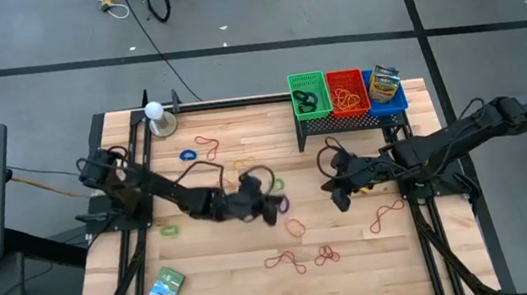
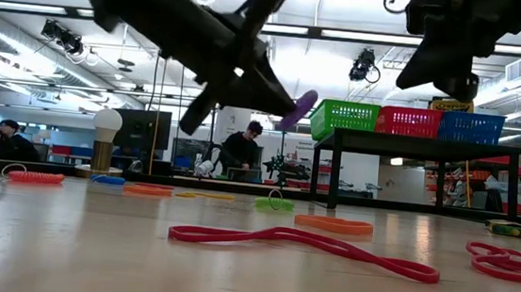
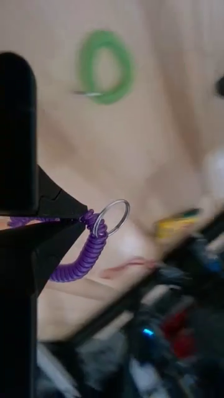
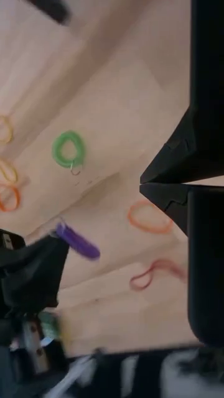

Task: Pick & Place Office Desk Supplies
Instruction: Put the purple spring keychain into the green bin

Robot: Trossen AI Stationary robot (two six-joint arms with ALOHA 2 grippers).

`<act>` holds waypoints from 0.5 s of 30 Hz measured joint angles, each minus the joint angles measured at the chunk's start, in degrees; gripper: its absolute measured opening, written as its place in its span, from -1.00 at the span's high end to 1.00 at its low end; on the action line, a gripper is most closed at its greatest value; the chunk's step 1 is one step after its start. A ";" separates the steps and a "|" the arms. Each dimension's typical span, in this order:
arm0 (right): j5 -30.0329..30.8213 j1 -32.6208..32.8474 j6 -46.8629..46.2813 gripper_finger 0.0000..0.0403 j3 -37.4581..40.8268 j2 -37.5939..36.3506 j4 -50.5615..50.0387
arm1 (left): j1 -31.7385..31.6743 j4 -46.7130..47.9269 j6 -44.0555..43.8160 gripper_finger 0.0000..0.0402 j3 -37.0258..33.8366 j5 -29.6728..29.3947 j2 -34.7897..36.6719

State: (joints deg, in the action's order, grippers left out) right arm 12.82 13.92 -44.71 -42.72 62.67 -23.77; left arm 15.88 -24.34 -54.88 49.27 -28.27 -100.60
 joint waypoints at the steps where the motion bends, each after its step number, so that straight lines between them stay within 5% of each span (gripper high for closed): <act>1: -0.04 0.01 -3.32 0.95 0.00 0.38 0.45 | -1.14 -1.41 -0.52 0.97 -0.42 0.21 0.00; 15: 7.25 -0.75 -26.87 0.21 0.04 17.02 25.18 | -12.52 -7.47 -5.56 0.96 -0.82 19.79 0.00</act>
State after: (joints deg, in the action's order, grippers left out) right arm 20.07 13.17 -71.58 -42.68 79.70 1.41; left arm 3.36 -31.81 -60.44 48.45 -8.48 -100.60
